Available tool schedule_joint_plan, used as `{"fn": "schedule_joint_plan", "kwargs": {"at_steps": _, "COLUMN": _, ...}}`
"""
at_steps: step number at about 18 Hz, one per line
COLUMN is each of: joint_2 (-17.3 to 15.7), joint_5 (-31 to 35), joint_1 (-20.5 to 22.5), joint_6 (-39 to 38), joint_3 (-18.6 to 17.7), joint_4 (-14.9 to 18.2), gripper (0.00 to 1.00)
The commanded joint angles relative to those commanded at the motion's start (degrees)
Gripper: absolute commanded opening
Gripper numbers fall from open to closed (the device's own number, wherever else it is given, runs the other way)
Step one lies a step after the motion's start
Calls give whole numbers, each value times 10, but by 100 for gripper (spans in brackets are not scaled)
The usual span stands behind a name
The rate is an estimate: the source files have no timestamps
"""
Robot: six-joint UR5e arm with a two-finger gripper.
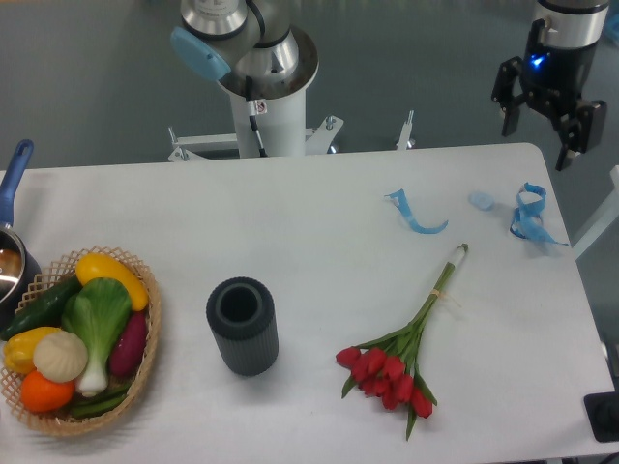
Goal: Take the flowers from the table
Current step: 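Move the open gripper down toward the stems of the red tulips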
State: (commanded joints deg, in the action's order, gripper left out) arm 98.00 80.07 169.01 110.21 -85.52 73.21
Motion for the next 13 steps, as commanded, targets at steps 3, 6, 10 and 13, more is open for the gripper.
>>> {"fn": "schedule_joint_plan", "kwargs": {"at_steps": 3, "joint_2": -5, "joint_5": 4, "joint_1": -4, "joint_6": -2, "joint_3": -3, "joint_4": -1, "gripper": 100}}
{"fn": "schedule_joint_plan", "kwargs": {"at_steps": 6, "joint_2": -9, "joint_5": 4, "joint_1": -4, "joint_6": -6, "joint_3": -13, "joint_4": -1, "gripper": 100}}
{"fn": "schedule_joint_plan", "kwargs": {"at_steps": 10, "joint_2": -11, "joint_5": -20, "joint_1": -1, "joint_6": -29, "joint_3": -41, "joint_4": 0, "gripper": 100}}
{"fn": "schedule_joint_plan", "kwargs": {"at_steps": 13, "joint_2": -16, "joint_5": -24, "joint_1": -4, "joint_6": -94, "joint_3": -66, "joint_4": -7, "gripper": 100}}
